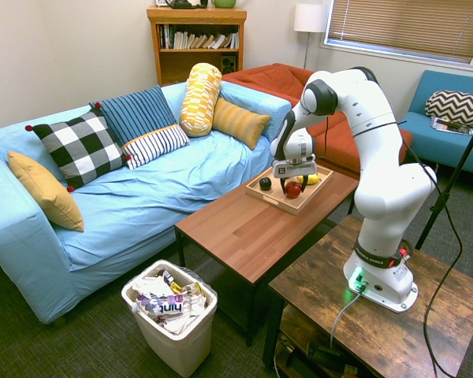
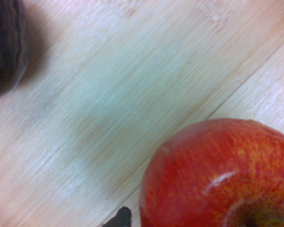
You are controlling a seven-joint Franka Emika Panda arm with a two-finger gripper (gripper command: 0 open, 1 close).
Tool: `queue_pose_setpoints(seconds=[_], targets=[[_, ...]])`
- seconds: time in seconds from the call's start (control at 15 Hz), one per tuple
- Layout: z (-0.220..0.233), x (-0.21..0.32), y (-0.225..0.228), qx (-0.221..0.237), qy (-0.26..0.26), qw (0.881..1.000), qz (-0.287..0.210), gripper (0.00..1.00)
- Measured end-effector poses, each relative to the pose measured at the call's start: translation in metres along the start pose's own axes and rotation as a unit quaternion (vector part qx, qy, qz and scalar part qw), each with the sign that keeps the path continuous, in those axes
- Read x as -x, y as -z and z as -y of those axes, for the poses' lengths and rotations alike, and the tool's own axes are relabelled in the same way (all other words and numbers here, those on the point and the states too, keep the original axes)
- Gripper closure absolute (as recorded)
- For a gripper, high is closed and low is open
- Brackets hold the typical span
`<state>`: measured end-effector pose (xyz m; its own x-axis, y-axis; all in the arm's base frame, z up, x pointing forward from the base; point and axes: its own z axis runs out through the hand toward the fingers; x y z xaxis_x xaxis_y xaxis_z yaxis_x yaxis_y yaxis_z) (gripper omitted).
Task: Put the apple in the tray
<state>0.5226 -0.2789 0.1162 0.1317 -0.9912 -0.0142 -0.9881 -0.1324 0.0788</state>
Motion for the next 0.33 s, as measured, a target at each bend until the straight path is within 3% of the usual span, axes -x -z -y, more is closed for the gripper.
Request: queue_pose_setpoints(seconds=[0.33], targets=[[-0.019, -0.005, 0.061, -0.034, -0.003, 0.999, -0.012, 0.00]])
